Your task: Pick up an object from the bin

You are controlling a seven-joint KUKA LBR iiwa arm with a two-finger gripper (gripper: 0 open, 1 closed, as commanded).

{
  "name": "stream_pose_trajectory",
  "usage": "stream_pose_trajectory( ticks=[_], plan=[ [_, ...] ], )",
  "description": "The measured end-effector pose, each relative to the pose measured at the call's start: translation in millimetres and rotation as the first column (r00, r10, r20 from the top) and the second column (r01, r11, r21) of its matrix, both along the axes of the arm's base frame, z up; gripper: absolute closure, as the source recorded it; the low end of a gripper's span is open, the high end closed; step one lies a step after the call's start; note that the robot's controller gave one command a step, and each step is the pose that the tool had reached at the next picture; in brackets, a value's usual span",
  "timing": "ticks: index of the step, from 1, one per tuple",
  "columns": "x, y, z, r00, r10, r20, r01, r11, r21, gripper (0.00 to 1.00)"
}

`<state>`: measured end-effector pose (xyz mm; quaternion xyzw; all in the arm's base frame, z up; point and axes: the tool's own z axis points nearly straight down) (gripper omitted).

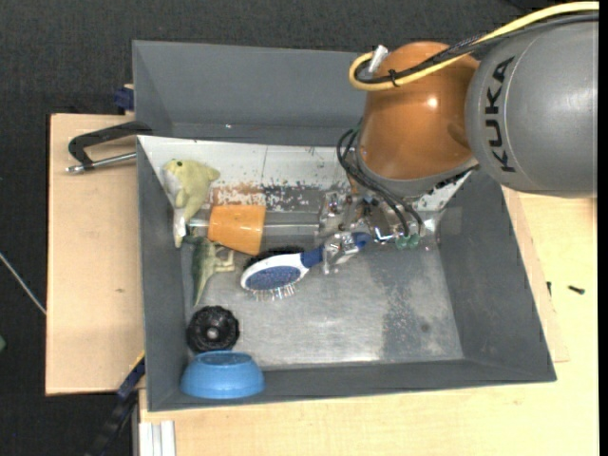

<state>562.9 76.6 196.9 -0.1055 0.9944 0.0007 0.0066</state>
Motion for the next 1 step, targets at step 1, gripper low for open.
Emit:
stream_pose_trajectory(
  ticks=[1],
  plan=[
    [-11.0, -32.7, 76.1, 0.943, 0.333, -0.002, -0.333, 0.943, -0.006, 1.00]
  ],
)
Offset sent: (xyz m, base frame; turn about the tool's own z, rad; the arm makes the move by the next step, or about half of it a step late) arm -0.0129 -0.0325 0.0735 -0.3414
